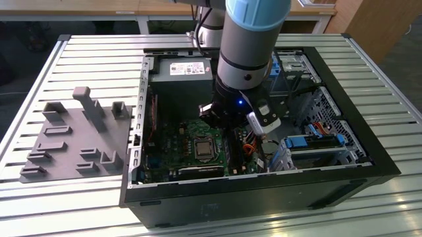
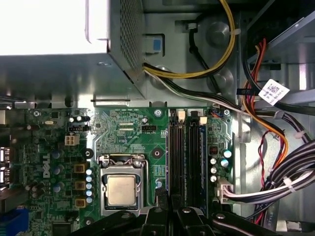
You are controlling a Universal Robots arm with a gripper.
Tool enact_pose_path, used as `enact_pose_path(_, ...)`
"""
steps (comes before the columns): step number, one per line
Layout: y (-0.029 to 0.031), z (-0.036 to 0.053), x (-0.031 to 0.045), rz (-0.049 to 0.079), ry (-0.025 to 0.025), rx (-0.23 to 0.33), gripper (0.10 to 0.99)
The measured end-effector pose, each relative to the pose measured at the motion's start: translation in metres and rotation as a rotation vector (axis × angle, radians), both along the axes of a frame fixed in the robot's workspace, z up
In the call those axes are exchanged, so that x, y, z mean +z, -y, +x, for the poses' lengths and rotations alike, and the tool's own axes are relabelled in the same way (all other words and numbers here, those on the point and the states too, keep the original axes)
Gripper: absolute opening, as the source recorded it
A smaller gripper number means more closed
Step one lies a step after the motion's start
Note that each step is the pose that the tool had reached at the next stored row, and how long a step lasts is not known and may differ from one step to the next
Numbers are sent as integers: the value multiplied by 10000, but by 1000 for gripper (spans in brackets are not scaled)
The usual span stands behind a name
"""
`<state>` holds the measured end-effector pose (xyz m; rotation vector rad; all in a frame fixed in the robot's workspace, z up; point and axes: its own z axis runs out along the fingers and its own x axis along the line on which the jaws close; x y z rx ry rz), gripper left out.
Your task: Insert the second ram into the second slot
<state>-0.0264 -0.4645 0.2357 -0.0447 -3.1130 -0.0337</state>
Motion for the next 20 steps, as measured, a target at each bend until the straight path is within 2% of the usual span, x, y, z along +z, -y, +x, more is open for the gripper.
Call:
enact_pose_path(11, 5, 46, -56, 27, -45, 17, 137)
enact_pose_path(20, 4, 101, -67, 29, -46, 115, 137)
